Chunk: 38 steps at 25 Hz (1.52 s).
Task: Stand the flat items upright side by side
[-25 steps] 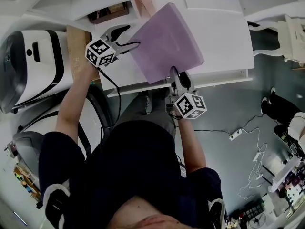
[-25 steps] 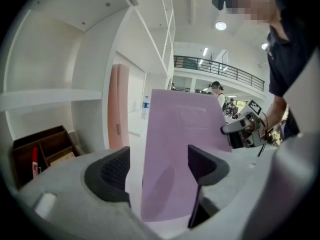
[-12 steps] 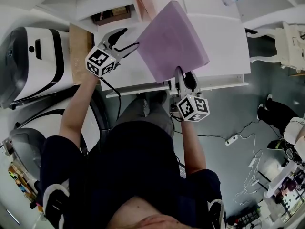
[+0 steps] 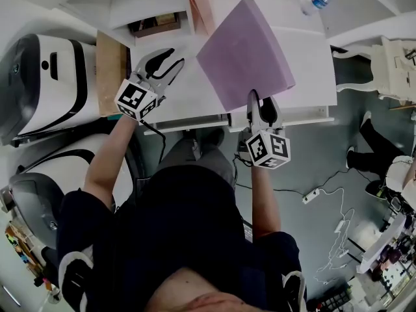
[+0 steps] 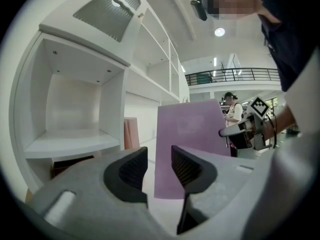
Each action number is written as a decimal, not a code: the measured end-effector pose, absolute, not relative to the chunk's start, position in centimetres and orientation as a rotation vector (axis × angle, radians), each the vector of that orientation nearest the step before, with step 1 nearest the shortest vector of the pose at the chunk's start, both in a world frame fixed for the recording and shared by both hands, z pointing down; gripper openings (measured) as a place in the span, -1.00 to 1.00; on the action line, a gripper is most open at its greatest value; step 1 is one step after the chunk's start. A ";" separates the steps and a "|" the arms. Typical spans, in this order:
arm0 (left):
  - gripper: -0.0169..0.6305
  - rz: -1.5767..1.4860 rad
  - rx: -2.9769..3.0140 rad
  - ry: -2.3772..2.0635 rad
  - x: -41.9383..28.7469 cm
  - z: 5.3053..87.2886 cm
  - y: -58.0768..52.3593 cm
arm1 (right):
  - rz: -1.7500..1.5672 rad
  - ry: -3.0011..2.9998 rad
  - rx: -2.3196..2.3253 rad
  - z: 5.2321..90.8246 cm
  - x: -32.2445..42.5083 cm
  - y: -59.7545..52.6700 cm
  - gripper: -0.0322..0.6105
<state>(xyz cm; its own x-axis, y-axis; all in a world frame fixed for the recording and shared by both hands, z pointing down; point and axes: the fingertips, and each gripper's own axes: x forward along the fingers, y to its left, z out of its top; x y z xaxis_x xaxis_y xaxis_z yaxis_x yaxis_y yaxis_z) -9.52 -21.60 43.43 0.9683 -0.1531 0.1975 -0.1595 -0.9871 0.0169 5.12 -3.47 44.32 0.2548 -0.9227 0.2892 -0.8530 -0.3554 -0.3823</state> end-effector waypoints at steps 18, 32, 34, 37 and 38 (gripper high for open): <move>-0.95 0.170 3.103 -0.429 -13.2 40.0 -22.7 | -0.411 1.689 -2.636 39.5 7.9 -6.8 -0.43; -0.95 0.169 3.108 -0.500 -14.1 39.3 -23.8 | -0.224 1.726 -2.826 39.8 10.6 -12.8 -0.43; -0.95 0.159 3.101 -0.535 -13.8 39.1 -24.0 | -0.210 1.756 -2.822 40.2 11.3 -14.0 -0.43; -0.95 0.156 3.089 -0.617 -13.3 38.8 -24.4 | -0.204 1.798 -2.794 40.9 12.5 -15.8 -0.43; -0.95 0.155 3.079 -0.652 -13.2 38.7 -24.5 | -0.199 1.813 -2.790 41.2 12.9 -16.5 -0.43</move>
